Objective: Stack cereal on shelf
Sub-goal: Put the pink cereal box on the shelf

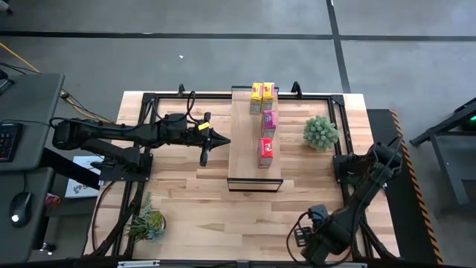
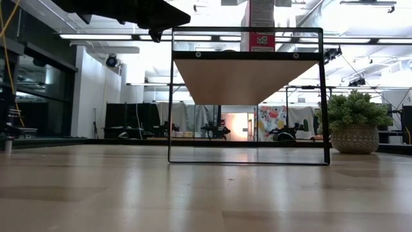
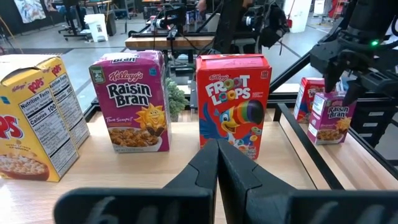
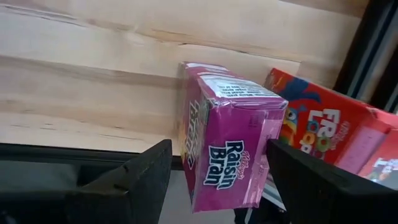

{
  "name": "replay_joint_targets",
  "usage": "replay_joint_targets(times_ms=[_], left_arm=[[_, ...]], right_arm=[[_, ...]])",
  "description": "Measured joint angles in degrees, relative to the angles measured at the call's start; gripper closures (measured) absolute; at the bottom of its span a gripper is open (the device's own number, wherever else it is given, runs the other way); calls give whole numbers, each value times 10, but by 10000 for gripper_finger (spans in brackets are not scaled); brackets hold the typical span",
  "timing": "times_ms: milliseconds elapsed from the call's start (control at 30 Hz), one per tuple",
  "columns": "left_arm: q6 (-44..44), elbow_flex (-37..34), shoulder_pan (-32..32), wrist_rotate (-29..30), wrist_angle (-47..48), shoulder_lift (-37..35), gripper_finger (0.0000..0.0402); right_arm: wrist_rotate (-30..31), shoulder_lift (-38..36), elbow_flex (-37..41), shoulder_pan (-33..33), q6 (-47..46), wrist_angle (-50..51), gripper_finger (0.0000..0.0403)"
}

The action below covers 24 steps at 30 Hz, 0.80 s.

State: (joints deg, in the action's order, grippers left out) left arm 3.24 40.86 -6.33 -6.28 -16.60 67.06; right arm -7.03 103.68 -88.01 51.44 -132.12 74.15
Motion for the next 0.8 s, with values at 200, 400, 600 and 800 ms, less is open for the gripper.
replay_joint_targets(times_ms=[200, 400, 600, 800], left_arm=[[0, 0, 0, 0, 0, 0, 401], [0, 0, 0, 0, 0, 0, 401], [0, 0, 0, 0, 0, 0, 401], [0, 0, 0, 0, 2, 0, 401]], right_arm=[[16, 0, 0, -1, 10, -1, 147], [22, 0, -1, -1, 19, -10, 147], [39, 2, -38, -1, 22, 26, 147], [16, 2, -47, 0, -8, 47, 147]])
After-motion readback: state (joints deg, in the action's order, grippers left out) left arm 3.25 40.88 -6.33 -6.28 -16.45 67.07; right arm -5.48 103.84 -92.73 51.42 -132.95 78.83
